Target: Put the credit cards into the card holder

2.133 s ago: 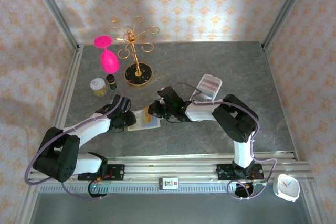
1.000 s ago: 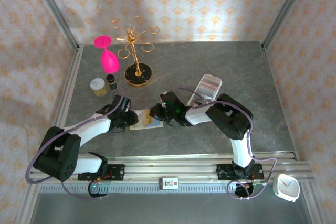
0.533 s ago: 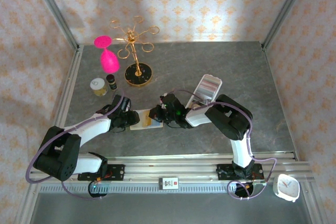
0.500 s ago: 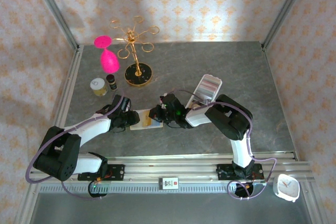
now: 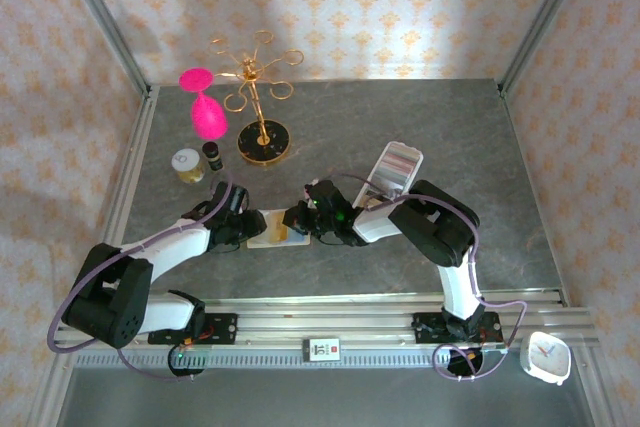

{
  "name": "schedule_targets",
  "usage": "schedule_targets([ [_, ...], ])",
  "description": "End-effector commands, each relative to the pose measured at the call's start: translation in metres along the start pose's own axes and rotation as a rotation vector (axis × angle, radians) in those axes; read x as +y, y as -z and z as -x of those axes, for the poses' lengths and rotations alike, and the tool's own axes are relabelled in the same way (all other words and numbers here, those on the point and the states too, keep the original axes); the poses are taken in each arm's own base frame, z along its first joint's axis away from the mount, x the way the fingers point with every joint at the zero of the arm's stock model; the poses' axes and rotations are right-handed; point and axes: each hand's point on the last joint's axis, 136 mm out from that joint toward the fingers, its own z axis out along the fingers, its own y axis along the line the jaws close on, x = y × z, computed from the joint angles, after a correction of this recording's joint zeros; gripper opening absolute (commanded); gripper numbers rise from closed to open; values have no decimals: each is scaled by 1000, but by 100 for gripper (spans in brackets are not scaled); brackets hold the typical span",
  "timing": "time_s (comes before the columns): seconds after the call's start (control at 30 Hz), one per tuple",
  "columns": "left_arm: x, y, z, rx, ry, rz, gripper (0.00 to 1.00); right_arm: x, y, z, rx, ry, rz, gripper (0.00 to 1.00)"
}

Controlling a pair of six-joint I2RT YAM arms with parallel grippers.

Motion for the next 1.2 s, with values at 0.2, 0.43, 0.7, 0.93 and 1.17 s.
schedule_targets([
  [0.2,6,-10,-27,85,18,-34,37,5,-7,-16,48,-9,64,0],
  [0.43,10,-11,-39,102,36,-57,36,28,-6,-13,39,-27,196,0],
  [0.7,10,-10,-43,105,50,-76,37,21,-8,-12,26,-61,198,0],
  [0.93,7,-11,-47,121,60,-107,37,9,-17,-16,58,-6,70,8],
  [1.17,6,-12,-51,135,64,-128,36,-16,2,-4,-10,69,-177,38],
])
